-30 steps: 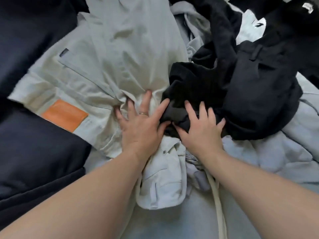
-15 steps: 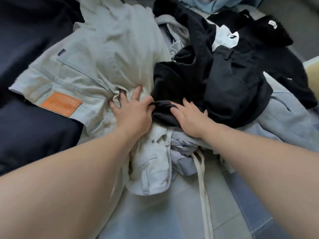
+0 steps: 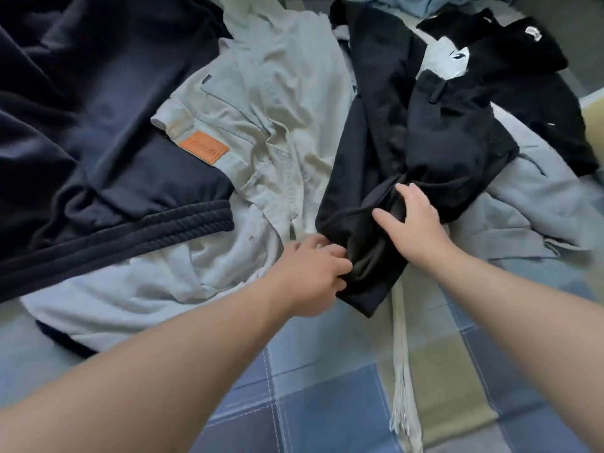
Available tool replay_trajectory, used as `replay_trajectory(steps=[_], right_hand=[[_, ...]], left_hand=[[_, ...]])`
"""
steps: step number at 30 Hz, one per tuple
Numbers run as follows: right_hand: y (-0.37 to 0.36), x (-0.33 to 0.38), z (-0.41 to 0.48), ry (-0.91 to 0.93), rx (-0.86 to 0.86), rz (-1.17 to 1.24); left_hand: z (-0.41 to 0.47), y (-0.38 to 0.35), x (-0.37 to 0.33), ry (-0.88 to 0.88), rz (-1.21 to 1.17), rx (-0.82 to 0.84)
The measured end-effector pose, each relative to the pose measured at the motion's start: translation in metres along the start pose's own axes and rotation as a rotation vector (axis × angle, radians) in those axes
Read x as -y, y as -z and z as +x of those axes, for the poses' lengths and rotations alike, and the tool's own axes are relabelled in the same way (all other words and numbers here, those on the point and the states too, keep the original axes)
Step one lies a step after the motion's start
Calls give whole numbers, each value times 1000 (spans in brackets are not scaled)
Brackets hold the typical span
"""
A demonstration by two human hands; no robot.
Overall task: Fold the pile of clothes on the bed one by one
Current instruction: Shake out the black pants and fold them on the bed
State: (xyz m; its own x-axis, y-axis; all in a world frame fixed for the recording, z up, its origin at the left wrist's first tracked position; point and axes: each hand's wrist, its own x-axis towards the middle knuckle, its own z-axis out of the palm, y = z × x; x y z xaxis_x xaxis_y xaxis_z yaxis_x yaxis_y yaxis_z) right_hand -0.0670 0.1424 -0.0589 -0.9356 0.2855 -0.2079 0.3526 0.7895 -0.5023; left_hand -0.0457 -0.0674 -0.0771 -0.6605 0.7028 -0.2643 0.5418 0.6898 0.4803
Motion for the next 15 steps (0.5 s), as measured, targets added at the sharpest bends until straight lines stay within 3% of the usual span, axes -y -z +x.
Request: replay_trajectory(steps=[4, 8, 10, 12, 14, 15], right_hand=[[-20, 3, -35, -175, -193, 134], [-21, -24, -53, -281, -62, 76], [-7, -37, -61, -237, -36, 49], [9, -46, -79, -189, 4, 82], [23, -58, -107, -128, 145, 130], [28, -65, -124, -114, 247, 143]], left_hand=[[-23, -13, -30, -68, 85, 158], [-36, -25, -38, -27, 25, 211], [-37, -21, -34, 85, -108, 86], [-30, -13, -35, 254, -282, -156], [-15, -6, -44, 408, -448, -312], [-7, -2, -51, 455, -529, -305]])
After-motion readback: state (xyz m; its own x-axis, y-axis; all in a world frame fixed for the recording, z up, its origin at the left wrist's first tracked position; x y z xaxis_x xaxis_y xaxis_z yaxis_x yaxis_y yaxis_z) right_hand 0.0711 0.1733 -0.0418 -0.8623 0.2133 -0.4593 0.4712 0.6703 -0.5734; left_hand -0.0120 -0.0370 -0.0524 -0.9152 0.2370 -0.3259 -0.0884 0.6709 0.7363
